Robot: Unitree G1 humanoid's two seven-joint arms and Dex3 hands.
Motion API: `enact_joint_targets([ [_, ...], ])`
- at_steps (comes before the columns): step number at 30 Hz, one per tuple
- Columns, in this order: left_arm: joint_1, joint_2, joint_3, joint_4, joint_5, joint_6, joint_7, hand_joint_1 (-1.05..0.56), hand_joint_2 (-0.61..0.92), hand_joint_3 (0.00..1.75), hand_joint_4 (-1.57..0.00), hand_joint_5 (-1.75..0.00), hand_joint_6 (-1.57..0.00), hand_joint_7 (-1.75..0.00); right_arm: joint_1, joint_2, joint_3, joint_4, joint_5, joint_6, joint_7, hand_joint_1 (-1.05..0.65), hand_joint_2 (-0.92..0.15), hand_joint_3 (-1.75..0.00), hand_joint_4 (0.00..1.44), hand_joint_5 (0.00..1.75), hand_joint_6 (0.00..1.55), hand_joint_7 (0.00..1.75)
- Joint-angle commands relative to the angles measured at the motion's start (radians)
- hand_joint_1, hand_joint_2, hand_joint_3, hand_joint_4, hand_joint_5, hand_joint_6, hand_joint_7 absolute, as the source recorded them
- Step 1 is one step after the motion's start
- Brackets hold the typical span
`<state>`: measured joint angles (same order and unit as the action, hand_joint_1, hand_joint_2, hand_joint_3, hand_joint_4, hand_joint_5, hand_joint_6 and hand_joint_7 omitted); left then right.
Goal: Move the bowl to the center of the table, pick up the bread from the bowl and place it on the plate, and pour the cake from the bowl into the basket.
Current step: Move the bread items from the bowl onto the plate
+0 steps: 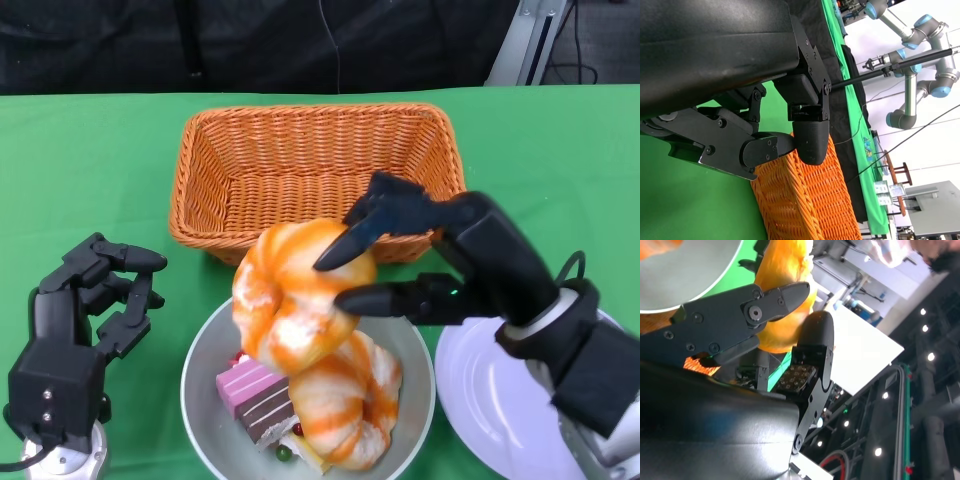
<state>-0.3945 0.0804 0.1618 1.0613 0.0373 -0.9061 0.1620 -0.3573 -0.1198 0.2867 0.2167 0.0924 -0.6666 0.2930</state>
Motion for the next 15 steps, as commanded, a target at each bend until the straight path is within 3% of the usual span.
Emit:
enact_joint_targets([
  [1,0.001,0.024,0.012,0.001,-0.008,-0.001,0.002,-0.08,0.8,0.67,-0.82,-1.28,-0.84,-1.08,0.026,-0.012,-0.043,-0.045,0.048,0.03,0.034,-0.25,-0.92,-0.04,0.86,1.39,0.75,0.88],
  [15,0.006,0.031,0.014,-0.007,0.002,0.011,0.014,-0.1,0.78,0.69,-0.83,-1.28,-0.85,-1.09,0.12,-0.028,-0.188,-0.212,0.143,0.235,0.087,-0.24,-0.92,-0.11,0.8,1.35,0.68,0.93],
])
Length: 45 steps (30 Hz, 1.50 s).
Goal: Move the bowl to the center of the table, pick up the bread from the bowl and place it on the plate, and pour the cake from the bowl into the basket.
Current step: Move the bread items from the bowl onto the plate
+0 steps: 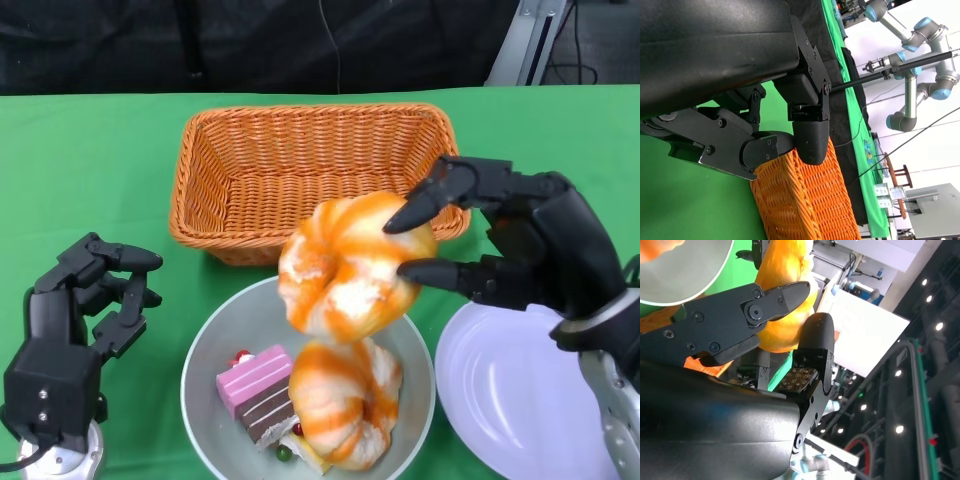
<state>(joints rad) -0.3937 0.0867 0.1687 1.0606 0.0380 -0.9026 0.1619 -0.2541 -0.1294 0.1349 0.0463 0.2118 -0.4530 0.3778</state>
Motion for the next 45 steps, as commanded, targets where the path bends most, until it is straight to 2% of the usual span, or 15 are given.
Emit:
enact_joint_targets([
  [1,0.006,0.024,0.008,-0.007,-0.001,0.007,0.012,-0.09,0.77,0.69,-0.83,-1.28,-0.85,-1.09,0.022,-0.021,-0.047,-0.051,0.029,0.031,0.005,-0.25,-0.92,-0.12,0.8,1.35,0.68,0.93],
  [5,0.005,0.025,0.011,-0.005,-0.005,0.004,0.01,-0.09,0.76,0.71,-0.84,-1.29,-0.86,-1.08,0.049,-0.027,-0.095,-0.086,0.07,0.087,0.01,-0.22,-0.92,-0.13,0.77,1.39,0.68,0.98],
  [10,0.003,0.031,0.016,-0.002,-0.013,0.008,-0.001,-0.09,0.76,0.72,-0.83,-1.31,-0.85,-1.08,0.062,-0.027,-0.169,-0.045,0.189,0.118,0.08,-0.19,-0.92,-0.13,0.77,1.4,0.68,0.94],
  [15,0.001,0.038,0.024,0.002,-0.015,0.008,0.001,-0.09,0.75,0.72,-0.82,-1.34,-0.86,-1.08,0.081,-0.035,-0.249,0.029,0.23,0.086,0.142,-0.25,-0.92,-0.17,0.78,1.41,0.69,0.93],
  [21,-0.002,0.051,0.034,0.009,-0.026,0.021,-0.02,-0.09,0.74,0.73,-0.82,-1.36,-0.87,-1.08,0.091,-0.045,-0.317,0.103,0.271,0.079,0.224,-0.23,-0.92,-0.21,0.8,1.42,0.69,0.93],
  [26,-0.003,0.056,0.039,0.011,-0.038,0.028,-0.034,-0.1,0.74,0.72,-0.85,-1.34,-0.88,-1.07,0.092,-0.032,-0.352,0.159,0.284,0.079,0.251,-0.22,-0.92,-0.22,0.81,1.43,0.71,0.94],
  [32,-0.003,0.06,0.043,0.012,-0.038,0.024,-0.031,-0.1,0.73,0.73,-0.85,-1.31,-0.89,-1.06,0.089,-0.043,-0.38,0.244,0.282,0.082,0.286,-0.21,-0.92,-0.21,0.79,1.45,0.69,0.96],
  [41,-0.005,0.056,0.04,0.01,-0.036,0.023,-0.023,-0.09,0.71,0.76,-0.84,-1.3,-0.89,-1.06,0.03,-0.07,-0.405,0.48,0.237,-0.005,0.366,-0.2,-0.89,-0.21,0.75,1.47,0.65,1.06],
  [45,-0.004,0.055,0.037,0.002,-0.032,0.023,-0.018,-0.09,0.71,0.76,-0.84,-1.31,-0.88,-1.06,-0.002,-0.085,-0.401,0.566,0.218,-0.012,0.394,-0.15,-0.92,-0.22,0.77,1.49,0.66,1.06],
])
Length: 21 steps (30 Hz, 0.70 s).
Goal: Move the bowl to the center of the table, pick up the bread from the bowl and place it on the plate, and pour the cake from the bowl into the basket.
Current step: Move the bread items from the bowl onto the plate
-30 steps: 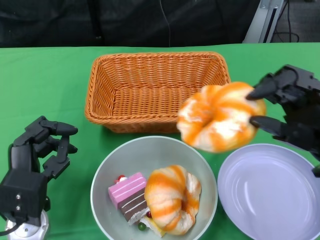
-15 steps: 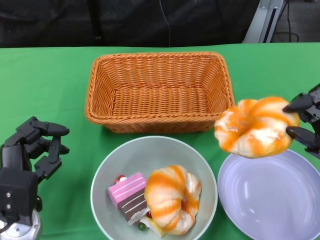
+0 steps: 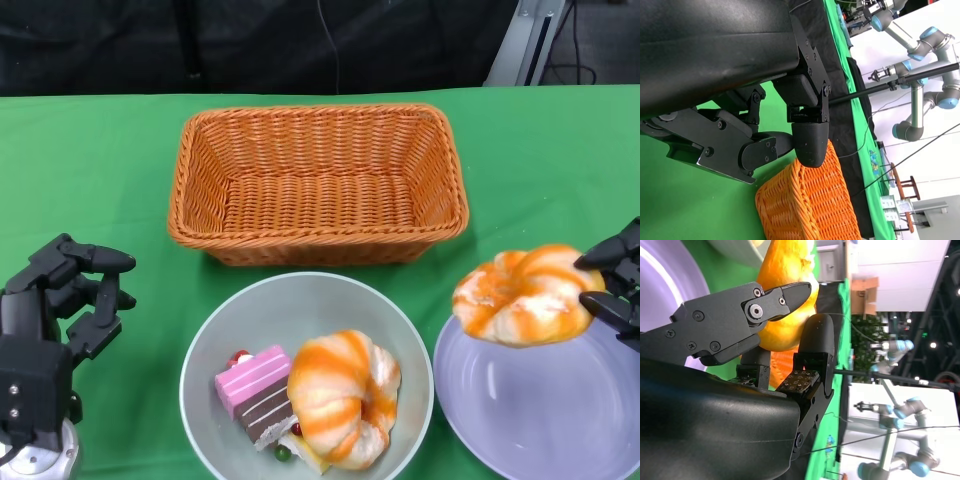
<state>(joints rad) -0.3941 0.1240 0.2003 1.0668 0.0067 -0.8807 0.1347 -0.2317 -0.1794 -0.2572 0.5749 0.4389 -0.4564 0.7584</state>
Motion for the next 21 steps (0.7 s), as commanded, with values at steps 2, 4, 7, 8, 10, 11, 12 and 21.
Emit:
enact_joint_targets([
  [2,-0.005,0.018,0.004,-0.006,0.002,-0.002,0.011,-0.1,0.71,0.76,-0.83,-1.31,-0.88,-1.05,-0.029,-0.051,-0.002,0.059,-0.036,0.002,0.009,-0.16,-0.92,-0.23,0.77,1.49,0.66,1.06],
  [4,-0.007,0.017,0.003,-0.01,0.003,0.0,0.012,-0.1,0.72,0.75,-0.83,-1.31,-0.88,-1.05,-0.032,-0.062,0.002,0.075,-0.056,0.006,0.005,-0.13,-0.92,-0.28,0.78,1.48,0.67,1.07],
  [7,-0.009,0.013,0.004,-0.019,0.0,0.011,0.016,-0.1,0.72,0.74,-0.83,-1.32,-0.88,-1.06,-0.036,-0.077,0.005,0.088,-0.063,0.032,0.024,-0.11,-0.92,-0.3,0.78,1.48,0.67,1.06],
  [8,-0.009,0.012,0.004,-0.02,0.0,0.01,0.015,-0.1,0.72,0.75,-0.83,-1.33,-0.88,-1.06,-0.037,-0.081,0.006,0.092,-0.065,0.035,0.031,-0.11,-0.92,-0.31,0.77,1.49,0.66,1.06],
  [10,-0.01,0.009,0.003,-0.024,0.002,0.014,0.019,-0.08,0.72,0.76,-0.83,-1.34,-0.88,-1.06,-0.039,-0.091,0.01,0.099,-0.068,0.05,0.043,-0.11,-0.91,-0.31,0.76,1.5,0.66,1.06],
  [11,-0.01,0.009,0.003,-0.026,0.003,0.015,0.021,-0.08,0.72,0.76,-0.83,-1.34,-0.88,-1.06,-0.04,-0.095,0.012,0.101,-0.07,0.056,0.047,-0.11,-0.91,-0.31,0.76,1.51,0.66,1.06],
  [12,-0.009,0.008,0.002,-0.029,0.003,0.015,0.02,-0.08,0.72,0.77,-0.84,-1.35,-0.88,-1.06,-0.041,-0.098,0.013,0.107,-0.075,0.056,0.047,-0.11,-0.91,-0.31,0.76,1.52,0.66,1.06],
  [21,0.001,0.0,-0.006,-0.054,0.016,0.012,0.039,-0.08,0.71,0.79,-0.81,-1.39,-0.86,-1.11,-0.044,-0.123,0.02,0.119,-0.116,0.051,0.042,-0.11,-0.9,-0.3,0.76,1.5,0.67,1.04],
])
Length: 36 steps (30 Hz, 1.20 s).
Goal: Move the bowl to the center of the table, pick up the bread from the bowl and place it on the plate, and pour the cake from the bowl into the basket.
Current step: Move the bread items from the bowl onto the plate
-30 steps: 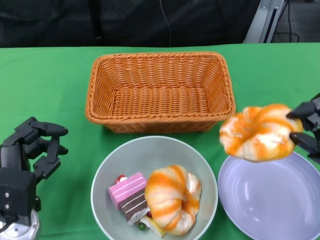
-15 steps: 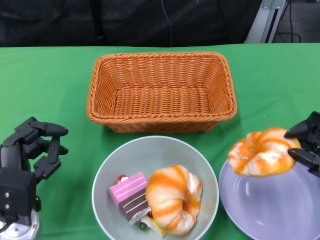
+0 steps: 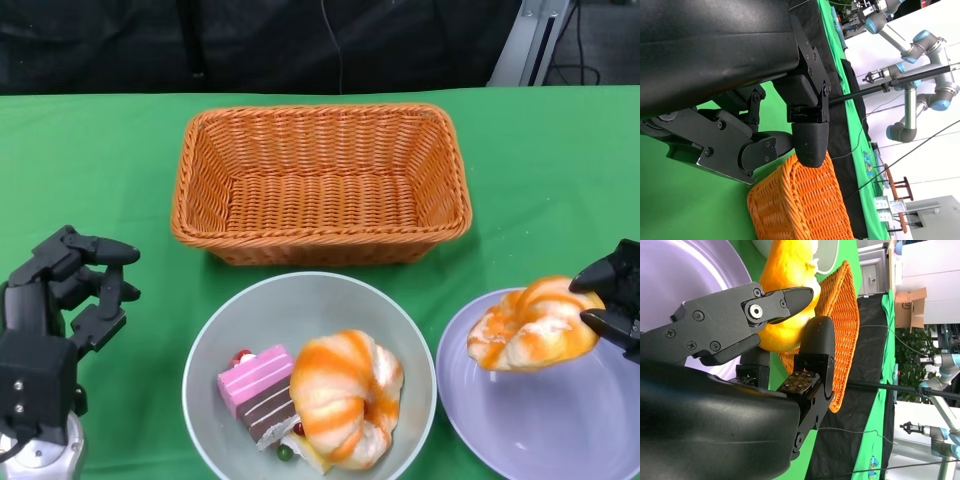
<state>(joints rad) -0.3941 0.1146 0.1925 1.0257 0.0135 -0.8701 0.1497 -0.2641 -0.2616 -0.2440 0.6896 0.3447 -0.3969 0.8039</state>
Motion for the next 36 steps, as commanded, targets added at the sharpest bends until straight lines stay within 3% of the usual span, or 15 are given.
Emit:
enact_joint_targets([
  [1,0.002,0.008,0.001,-0.015,0.011,0.002,0.028,-0.08,0.71,0.79,-0.81,-1.4,-0.86,-1.11,-0.012,-0.048,0.01,0.007,-0.035,-0.02,-0.003,-0.12,-0.9,-0.3,0.76,1.5,0.67,1.04],
  [13,0.005,0.003,0.0,-0.026,0.006,-0.004,0.025,-0.08,0.69,0.83,-0.81,-1.43,-0.85,-1.13,-0.021,-0.081,0.04,0.05,-0.132,-0.081,-0.051,-0.1,-0.92,-0.16,0.79,1.43,0.7,0.96],
  [18,0.008,0.004,0.0,-0.027,0.014,-0.002,0.031,-0.09,0.69,0.82,-0.8,-1.44,-0.85,-1.13,-0.024,-0.126,0.087,0.066,-0.219,-0.105,-0.078,-0.14,-0.92,-0.19,0.73,1.42,0.66,0.93],
  [20,0.008,0.004,0.001,-0.025,0.011,-0.005,0.028,-0.08,0.7,0.82,-0.8,-1.43,-0.85,-1.13,-0.02,-0.153,0.115,0.063,-0.292,-0.158,-0.127,-0.14,-0.92,-0.13,0.64,1.24,0.73,0.67],
  [24,0.008,0.003,0.002,-0.023,0.013,-0.008,0.032,-0.09,0.69,0.83,-0.8,-1.4,-0.85,-1.13,-0.02,-0.191,0.155,0.06,-0.382,-0.208,-0.194,-0.15,-0.92,-0.07,0.68,0.79,0.85,0.22],
  [26,0.007,0.003,0.003,-0.022,0.014,-0.012,0.036,-0.09,0.69,0.83,-0.81,-1.4,-0.85,-1.13,-0.017,-0.203,0.171,0.051,-0.401,-0.2,-0.212,-0.13,-0.92,-0.04,0.73,0.58,0.87,0.11],
  [30,0.003,-0.015,0.022,-0.024,-0.047,-0.05,-0.02,-0.09,0.68,0.82,-0.81,-1.4,-0.86,-1.12,-0.012,-0.216,0.191,0.04,-0.417,-0.199,-0.238,-0.1,-0.92,-0.01,0.8,0.32,0.86,0.02],
  [36,0.0,-0.059,0.059,-0.057,-0.21,-0.072,-0.194,-0.12,0.7,0.76,-0.8,-1.41,-0.89,-1.06,-0.009,-0.228,0.213,0.048,-0.454,-0.237,-0.304,-0.15,-0.92,-0.02,0.85,0.17,0.79,0.0],
])
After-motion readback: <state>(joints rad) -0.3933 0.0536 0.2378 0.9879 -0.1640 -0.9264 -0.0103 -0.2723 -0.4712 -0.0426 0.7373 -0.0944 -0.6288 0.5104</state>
